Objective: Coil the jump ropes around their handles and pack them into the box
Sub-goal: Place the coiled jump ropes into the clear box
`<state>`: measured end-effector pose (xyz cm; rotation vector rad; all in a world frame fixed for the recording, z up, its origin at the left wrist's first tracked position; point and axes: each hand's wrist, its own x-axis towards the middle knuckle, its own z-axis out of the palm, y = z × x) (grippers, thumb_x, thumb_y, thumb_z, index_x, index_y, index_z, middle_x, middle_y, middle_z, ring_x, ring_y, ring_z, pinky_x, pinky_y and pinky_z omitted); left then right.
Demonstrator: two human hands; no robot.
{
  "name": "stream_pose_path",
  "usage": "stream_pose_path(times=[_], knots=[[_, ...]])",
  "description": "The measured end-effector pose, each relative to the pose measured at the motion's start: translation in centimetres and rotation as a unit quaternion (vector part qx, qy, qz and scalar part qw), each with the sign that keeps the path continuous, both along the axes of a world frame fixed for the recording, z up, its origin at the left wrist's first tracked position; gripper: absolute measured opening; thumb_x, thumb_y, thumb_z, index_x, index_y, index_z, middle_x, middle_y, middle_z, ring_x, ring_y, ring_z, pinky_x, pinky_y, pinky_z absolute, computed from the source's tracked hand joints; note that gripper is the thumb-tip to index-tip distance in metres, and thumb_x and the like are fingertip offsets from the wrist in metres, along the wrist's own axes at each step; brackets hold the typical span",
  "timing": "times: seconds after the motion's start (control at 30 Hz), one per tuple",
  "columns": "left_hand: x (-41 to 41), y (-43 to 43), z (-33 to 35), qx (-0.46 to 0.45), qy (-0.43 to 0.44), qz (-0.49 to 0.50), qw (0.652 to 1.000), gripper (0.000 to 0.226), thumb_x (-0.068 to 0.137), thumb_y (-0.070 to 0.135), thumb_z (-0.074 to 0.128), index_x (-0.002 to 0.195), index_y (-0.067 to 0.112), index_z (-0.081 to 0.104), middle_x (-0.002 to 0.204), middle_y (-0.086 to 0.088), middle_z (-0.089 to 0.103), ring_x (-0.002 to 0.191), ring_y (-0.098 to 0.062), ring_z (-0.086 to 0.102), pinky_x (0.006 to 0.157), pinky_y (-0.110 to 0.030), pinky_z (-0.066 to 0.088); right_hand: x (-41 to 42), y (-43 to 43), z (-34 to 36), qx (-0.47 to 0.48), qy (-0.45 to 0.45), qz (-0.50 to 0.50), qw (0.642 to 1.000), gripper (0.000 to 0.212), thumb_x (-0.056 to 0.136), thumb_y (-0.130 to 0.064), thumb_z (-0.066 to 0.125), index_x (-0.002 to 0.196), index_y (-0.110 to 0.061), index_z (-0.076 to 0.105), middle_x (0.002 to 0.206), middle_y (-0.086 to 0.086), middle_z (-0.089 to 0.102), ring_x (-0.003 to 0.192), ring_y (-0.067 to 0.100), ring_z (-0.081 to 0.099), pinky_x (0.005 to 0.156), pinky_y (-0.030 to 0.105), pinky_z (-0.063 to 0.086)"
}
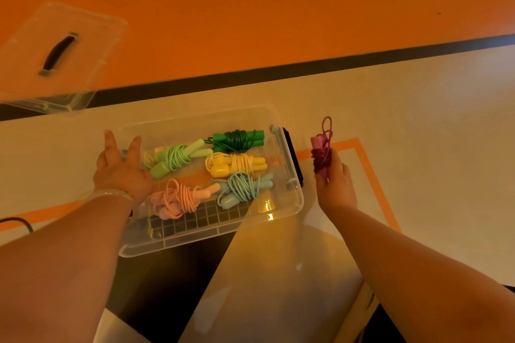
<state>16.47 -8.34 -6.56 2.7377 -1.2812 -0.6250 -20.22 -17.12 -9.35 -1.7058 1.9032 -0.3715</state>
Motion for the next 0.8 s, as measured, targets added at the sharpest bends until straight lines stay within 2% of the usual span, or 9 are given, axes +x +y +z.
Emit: stream_pose_path(times=[0.13, 0.2, 0.27, 0.37, 0.47, 0.53, 0.67, 0.8], knots=[[0.2, -0.1, 0.2, -0.001, 0.028, 0.006, 1.0, 0.067, 0.095, 0.017, 0.048, 0.153, 0.031, 0.017, 0.16, -0.003, -0.018, 0.146, -0.033, 0.003, 0.116, -0.048, 0.018, 2.0, -1.8, 3.5, -0.084, -0.043, 0.083, 0.992, 0.066, 0.097, -0.016, 0.051, 0.153, -0.025, 0.017, 0.141, 0.007, 0.04, 0.12, 0.021, 0.049, 0.09, 0.027, 0.04], [0.3, -0.1, 0.5, -0.013, 0.064, 0.015, 0.998, 0.07, 0.094, 0.013, 0.049, 0.153, 0.033, 0.016, 0.16, 0.0, -0.02, 0.147, -0.033, 0.003, 0.117, -0.047, 0.017, 3.8, -2.4, 5.6, -0.123, -0.048, 0.16, 0.978, 0.068, 0.096, -0.015, 0.052, 0.153, -0.022, 0.016, 0.142, 0.01, 0.04, 0.118, 0.021, 0.049, 0.093, 0.029, 0.043], [0.4, -0.2, 0.7, -0.028, 0.106, 0.026, 0.994, 0.073, 0.094, 0.005, 0.047, 0.153, 0.034, 0.015, 0.159, 0.003, -0.021, 0.147, -0.033, 0.004, 0.117, -0.045, 0.018, 5.8, -2.6, 7.2, -0.148, -0.041, 0.274, 0.949, 0.069, 0.094, -0.015, 0.055, 0.152, -0.019, 0.018, 0.14, 0.012, 0.042, 0.115, 0.024, 0.053, 0.094, 0.038, 0.05], [0.2, -0.3, 1.0, -0.045, 0.145, 0.014, 0.988, 0.078, 0.093, -0.006, 0.042, 0.153, 0.034, 0.012, 0.158, 0.004, -0.026, 0.148, -0.031, 0.006, 0.116, -0.041, 0.023, 8.7, -1.7, 7.8, -0.093, -0.006, 0.452, 0.887, 0.066, 0.097, -0.023, 0.052, 0.153, -0.023, 0.018, 0.141, 0.011, 0.042, 0.116, 0.027, 0.052, 0.094, 0.04, 0.049], [-0.2, -0.1, 1.3, -0.04, 0.166, 0.005, 0.985, 0.087, 0.088, -0.015, 0.04, 0.152, 0.036, 0.011, 0.156, 0.005, -0.03, 0.148, -0.029, 0.006, 0.108, -0.036, 0.033, 10.8, -0.1, 6.1, -0.001, 0.115, 0.572, 0.812, 0.06, 0.101, -0.029, 0.042, 0.153, -0.032, 0.013, 0.148, 0.007, 0.036, 0.127, 0.028, 0.044, 0.099, 0.044, 0.043], [-0.4, 0.0, 1.4, -0.029, 0.171, -0.003, 0.985, 0.091, 0.086, -0.018, 0.039, 0.152, 0.038, 0.009, 0.155, 0.005, -0.033, 0.148, -0.028, 0.005, 0.107, -0.036, 0.036, 11.9, 0.7, 4.8, 0.044, 0.149, 0.613, 0.774, 0.056, 0.102, -0.027, 0.039, 0.153, -0.032, 0.015, 0.147, 0.009, 0.037, 0.127, 0.031, 0.044, 0.099, 0.042, 0.042], [-0.3, 0.0, 1.6, -0.013, 0.174, -0.016, 0.984, 0.088, 0.088, -0.014, 0.043, 0.152, 0.037, 0.01, 0.154, 0.003, -0.035, 0.149, -0.027, 0.001, 0.116, -0.039, 0.027, 14.3, 1.3, 3.8, 0.064, 0.204, 0.684, 0.698, 0.055, 0.102, -0.022, 0.04, 0.152, -0.031, 0.019, 0.149, 0.009, 0.036, 0.126, 0.03, 0.044, 0.095, 0.038, 0.041], [-0.6, 0.0, 1.7, -0.022, 0.184, -0.014, 0.983, 0.088, 0.087, -0.01, 0.052, 0.152, 0.034, 0.012, 0.154, 0.002, -0.034, 0.149, -0.026, -0.002, 0.118, -0.039, 0.022, 15.2, 1.2, 3.9, 0.049, 0.22, 0.707, 0.671, 0.061, 0.1, -0.015, 0.046, 0.152, -0.035, 0.021, 0.15, 0.007, 0.033, 0.124, 0.03, 0.046, 0.088, 0.038, 0.044]])
